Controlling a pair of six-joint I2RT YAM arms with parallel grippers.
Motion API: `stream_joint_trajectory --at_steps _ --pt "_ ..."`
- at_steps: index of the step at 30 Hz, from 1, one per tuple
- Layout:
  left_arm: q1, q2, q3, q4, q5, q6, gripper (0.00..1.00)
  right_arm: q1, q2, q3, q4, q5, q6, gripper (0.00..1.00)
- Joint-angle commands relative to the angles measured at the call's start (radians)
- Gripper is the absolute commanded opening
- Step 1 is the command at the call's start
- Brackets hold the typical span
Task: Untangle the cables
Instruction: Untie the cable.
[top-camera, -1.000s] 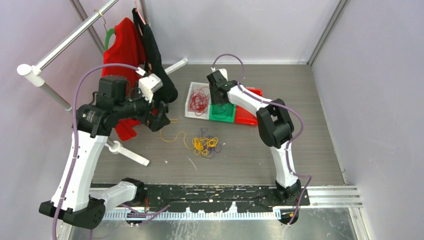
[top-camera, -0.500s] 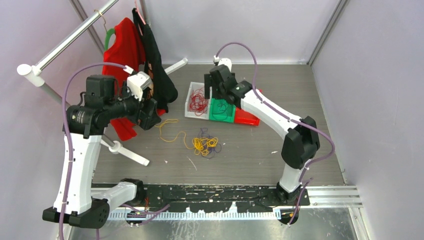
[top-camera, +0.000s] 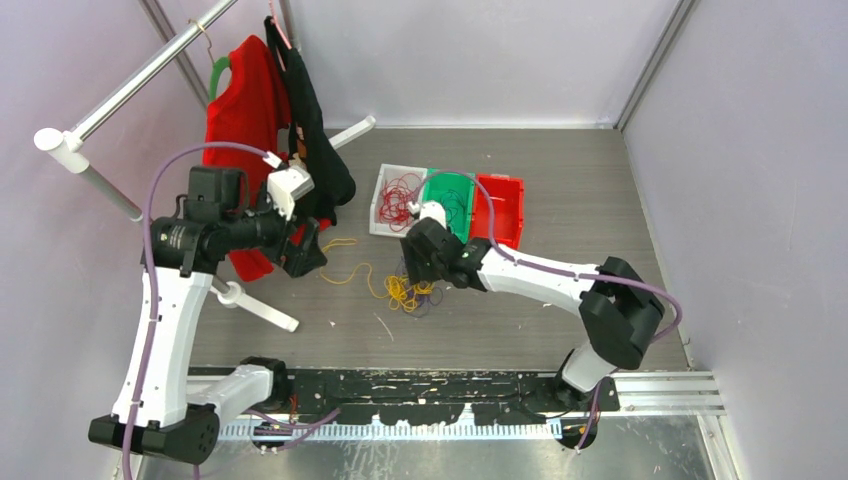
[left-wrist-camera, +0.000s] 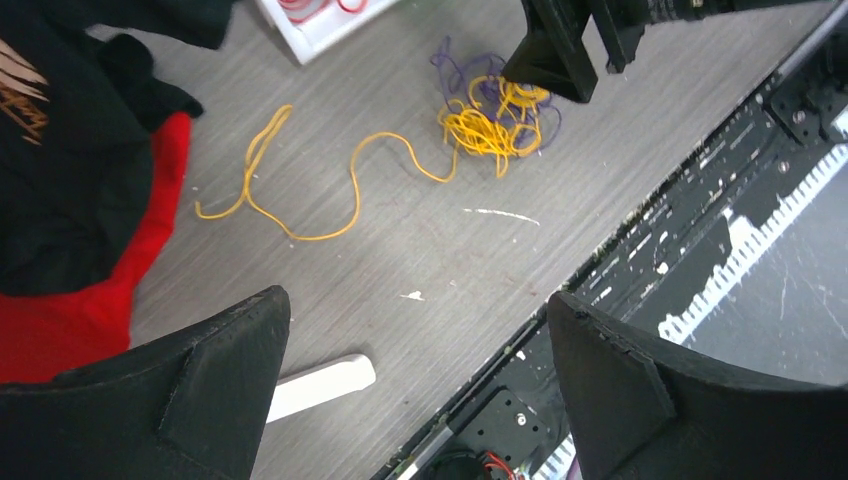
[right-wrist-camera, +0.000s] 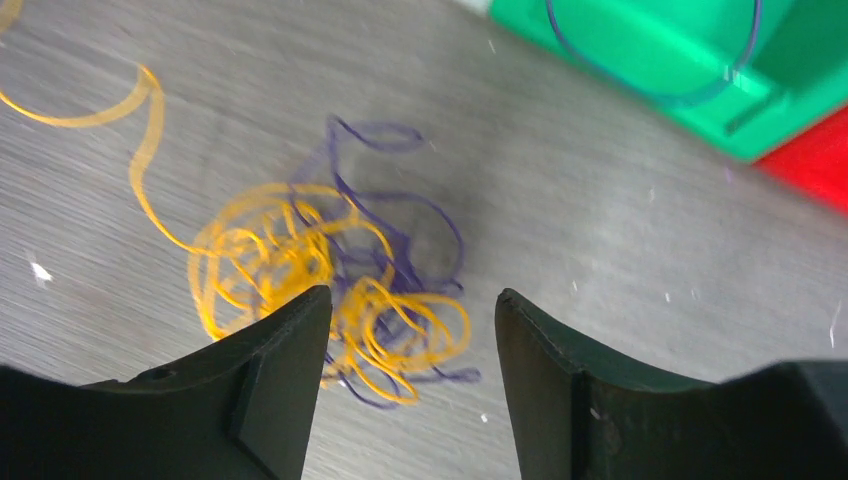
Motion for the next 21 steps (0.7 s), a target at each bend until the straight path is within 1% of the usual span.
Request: stream_joint_trajectory --at_steps 1,4,7,9,12,14,17,21 --pt "0.005 -0.046 -0.076 0.018 0.092 0.076 0.99 0.003 -0.125 -0.109 0.061 0.003 0.094 0.65" --pt "0.006 -0.041 -0.123 0.026 0.130 0.091 0.99 0.005 -0.187 -0.172 0.008 0.052 0.153 0.61" --pt "0.005 -0.021 -0.152 0.032 0.170 0.096 0.99 0.005 -0.258 -0.254 0.005 0.043 0.213 0.58" --pt "0.004 -0.010 -0.159 0.035 0.187 0.097 0.99 0.006 -0.304 -0.310 0.040 0.001 0.237 0.58" --pt "0.004 -0.002 -0.172 0.044 0.198 0.104 1.00 0.006 -0.360 -0.401 0.152 -0.077 0.235 0.56" --pt "0.004 -0.004 -0.184 0.055 0.197 0.106 1.00 0.006 -0.359 -0.433 0.212 -0.118 0.216 0.54" --pt "0.001 -0.010 -0.193 0.057 0.196 0.106 1.00 0.006 -0.310 -0.441 0.279 -0.157 0.167 0.50" --pt "-0.001 -0.020 -0.183 0.044 0.190 0.107 1.00 0.001 -0.223 -0.430 0.323 -0.157 0.107 0.46"
